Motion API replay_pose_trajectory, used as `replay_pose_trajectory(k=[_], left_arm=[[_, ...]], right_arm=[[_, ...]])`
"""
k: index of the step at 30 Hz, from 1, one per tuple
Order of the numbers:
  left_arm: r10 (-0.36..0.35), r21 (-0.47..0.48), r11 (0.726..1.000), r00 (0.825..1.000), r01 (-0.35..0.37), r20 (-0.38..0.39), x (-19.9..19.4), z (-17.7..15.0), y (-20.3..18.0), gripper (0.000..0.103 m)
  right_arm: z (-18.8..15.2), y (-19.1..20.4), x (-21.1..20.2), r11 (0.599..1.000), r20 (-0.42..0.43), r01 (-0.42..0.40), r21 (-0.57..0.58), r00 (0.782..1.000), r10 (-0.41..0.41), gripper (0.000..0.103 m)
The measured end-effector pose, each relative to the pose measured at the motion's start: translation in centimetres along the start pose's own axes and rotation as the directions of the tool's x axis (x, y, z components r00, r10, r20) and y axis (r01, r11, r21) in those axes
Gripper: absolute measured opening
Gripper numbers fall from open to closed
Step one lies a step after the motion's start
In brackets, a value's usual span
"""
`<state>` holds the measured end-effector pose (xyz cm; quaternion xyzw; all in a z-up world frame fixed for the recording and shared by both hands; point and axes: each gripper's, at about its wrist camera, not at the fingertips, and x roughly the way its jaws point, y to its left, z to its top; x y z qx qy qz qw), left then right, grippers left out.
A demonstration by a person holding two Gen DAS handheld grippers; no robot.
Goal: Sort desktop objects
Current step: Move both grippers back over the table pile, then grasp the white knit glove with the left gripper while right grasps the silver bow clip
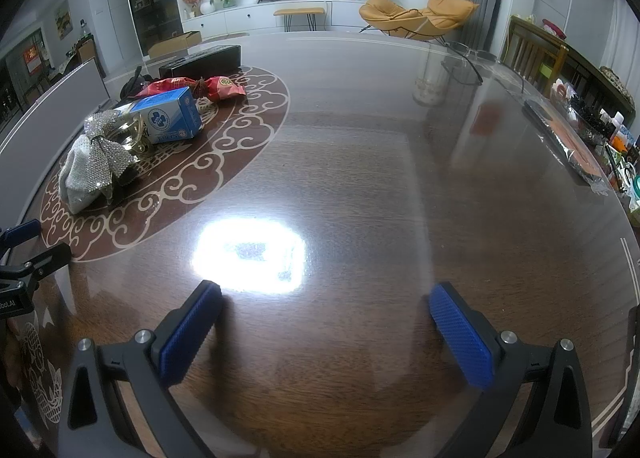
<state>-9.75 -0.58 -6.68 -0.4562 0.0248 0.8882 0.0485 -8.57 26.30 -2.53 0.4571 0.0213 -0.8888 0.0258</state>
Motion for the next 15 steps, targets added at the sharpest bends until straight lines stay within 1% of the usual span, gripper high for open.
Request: replay_pose_trajectory(k=[15], left_arm=[[0.007,0.001,1.000,1.000,-0.007,0.000,-0.04,-0.02,-0.01,0.103]], right_arm=[[-0.01,0.03,-0.04,1.000,0.000,0.000,0.001,1.000,0.000,0.103]])
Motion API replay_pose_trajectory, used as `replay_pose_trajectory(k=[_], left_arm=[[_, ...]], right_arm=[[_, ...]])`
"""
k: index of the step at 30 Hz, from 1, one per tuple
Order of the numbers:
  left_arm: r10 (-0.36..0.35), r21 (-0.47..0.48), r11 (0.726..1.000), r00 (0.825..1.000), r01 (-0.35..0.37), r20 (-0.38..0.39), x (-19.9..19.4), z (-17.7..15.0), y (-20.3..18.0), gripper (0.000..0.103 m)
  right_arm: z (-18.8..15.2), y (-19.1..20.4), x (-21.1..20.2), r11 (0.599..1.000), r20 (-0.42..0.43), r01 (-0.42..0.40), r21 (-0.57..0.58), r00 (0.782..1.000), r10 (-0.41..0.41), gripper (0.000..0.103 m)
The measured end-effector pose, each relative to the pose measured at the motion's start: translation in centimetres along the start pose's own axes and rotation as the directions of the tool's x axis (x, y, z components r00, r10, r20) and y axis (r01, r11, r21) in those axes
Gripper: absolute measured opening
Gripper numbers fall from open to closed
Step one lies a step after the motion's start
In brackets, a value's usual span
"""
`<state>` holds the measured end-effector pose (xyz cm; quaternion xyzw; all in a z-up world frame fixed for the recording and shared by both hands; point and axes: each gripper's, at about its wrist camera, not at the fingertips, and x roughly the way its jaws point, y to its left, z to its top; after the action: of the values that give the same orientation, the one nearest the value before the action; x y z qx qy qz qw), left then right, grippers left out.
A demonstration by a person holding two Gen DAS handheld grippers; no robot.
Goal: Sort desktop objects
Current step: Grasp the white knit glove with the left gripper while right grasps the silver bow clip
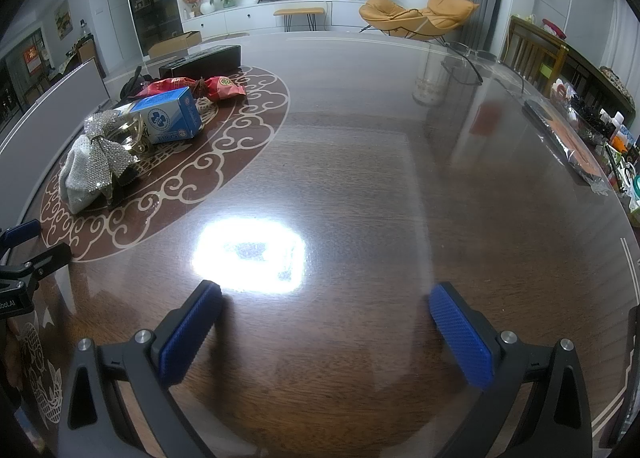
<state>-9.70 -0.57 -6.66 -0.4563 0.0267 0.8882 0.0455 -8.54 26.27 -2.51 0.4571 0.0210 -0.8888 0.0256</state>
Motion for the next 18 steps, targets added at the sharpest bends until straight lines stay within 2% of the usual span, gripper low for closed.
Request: replay_pose_trajectory(k=[5,9,12,17,18], left_arm=[[0.005,-0.017,1.000,1.000,-0.005,-0.005,-0.7,-0.8,0.9,0.103],[-0.098,-0.087,0.991,0.995,0.098,0.003,-0.3,1.1,1.6,0.103],[-0.135,-0.134,0.981,0.989,0.142,0.065,-0.1,3.0,1.6,0.103],[-0.100,-0.096,0.990,0.994,0.104,0.049,2.4,5.0,0.3,0.103],[-0.103,-0.089,0.990,0.992,0.108,0.068,2.6,5.1,0.3,0.099]], right_arm=[[-0.3,0.8,-0.2,1.000,0.002,-0.018,-0.024,1.000,0.018,0.103],[-0.7,2.0,-0.2,0.998,0.001,-0.037,-0.049,0.999,0.037,0.103],[-0.7,2.2,0.0,0.998,0.001,-0.033,-0.044,0.999,0.033,0.103],[-0.7,2.2,-0.1,0.998,0.001,-0.033,-0.044,0.999,0.033,0.103],[-0.7,2.2,-0.1,0.998,0.001,-0.033,-0.044,0.999,0.033,0.103]])
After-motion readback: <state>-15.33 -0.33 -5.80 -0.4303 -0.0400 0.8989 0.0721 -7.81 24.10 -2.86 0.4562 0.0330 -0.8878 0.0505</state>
